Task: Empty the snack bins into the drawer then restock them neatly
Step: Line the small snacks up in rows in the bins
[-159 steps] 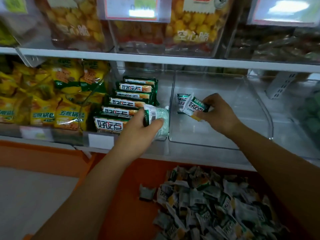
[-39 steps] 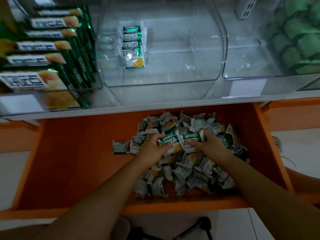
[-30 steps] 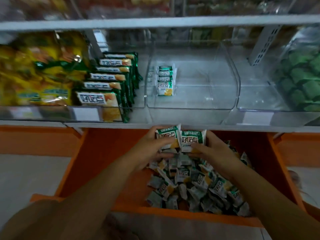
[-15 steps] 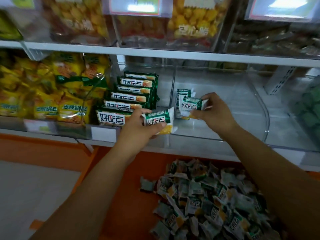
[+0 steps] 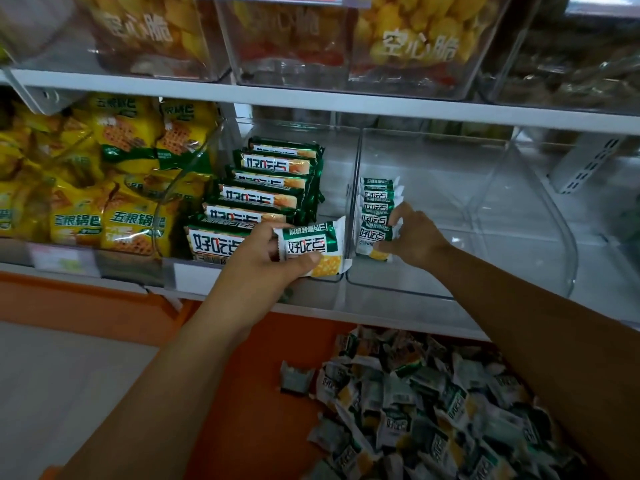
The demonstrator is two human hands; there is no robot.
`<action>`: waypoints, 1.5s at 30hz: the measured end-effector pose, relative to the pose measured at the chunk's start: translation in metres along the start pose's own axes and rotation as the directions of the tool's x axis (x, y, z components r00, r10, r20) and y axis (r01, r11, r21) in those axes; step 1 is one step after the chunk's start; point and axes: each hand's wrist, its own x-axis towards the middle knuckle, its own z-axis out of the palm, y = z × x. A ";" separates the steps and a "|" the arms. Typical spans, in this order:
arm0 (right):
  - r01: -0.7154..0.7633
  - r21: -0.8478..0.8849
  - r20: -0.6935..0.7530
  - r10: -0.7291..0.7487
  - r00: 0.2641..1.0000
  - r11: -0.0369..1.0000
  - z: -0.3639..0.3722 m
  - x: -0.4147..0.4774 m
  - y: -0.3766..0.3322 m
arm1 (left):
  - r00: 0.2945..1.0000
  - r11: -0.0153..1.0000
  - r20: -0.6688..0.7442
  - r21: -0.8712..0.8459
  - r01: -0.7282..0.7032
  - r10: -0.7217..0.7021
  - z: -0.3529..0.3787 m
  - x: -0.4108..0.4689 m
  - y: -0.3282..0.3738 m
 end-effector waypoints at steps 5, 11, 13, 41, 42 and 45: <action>0.156 0.239 -0.288 -0.083 0.954 0.959 -0.028 -0.054 -0.034 | 0.998 0.999 0.041 0.012 -0.051 0.050 0.006 -0.005 0.009; 0.230 0.549 0.088 -0.330 0.940 0.804 -0.042 -0.135 -0.069 | 0.987 0.989 0.077 0.028 -0.144 0.141 0.028 -0.009 0.012; 0.224 0.563 0.029 -0.290 0.957 0.796 -0.046 -0.130 -0.064 | 0.980 0.979 0.067 0.066 -0.193 0.188 0.034 -0.008 0.009; 0.263 0.158 -0.366 -0.191 0.911 0.952 -0.044 -0.092 -0.017 | 0.724 0.509 0.017 0.700 -0.501 0.689 0.053 -0.013 -0.040; 0.356 0.240 -0.450 -0.222 0.865 0.903 -0.049 -0.119 -0.015 | 0.711 0.487 0.073 0.680 -0.548 0.699 0.060 -0.021 -0.045; 0.401 0.338 -0.359 -0.277 0.891 0.852 -0.039 -0.188 0.021 | 0.805 0.549 0.300 0.606 -0.575 0.512 0.085 -0.043 -0.078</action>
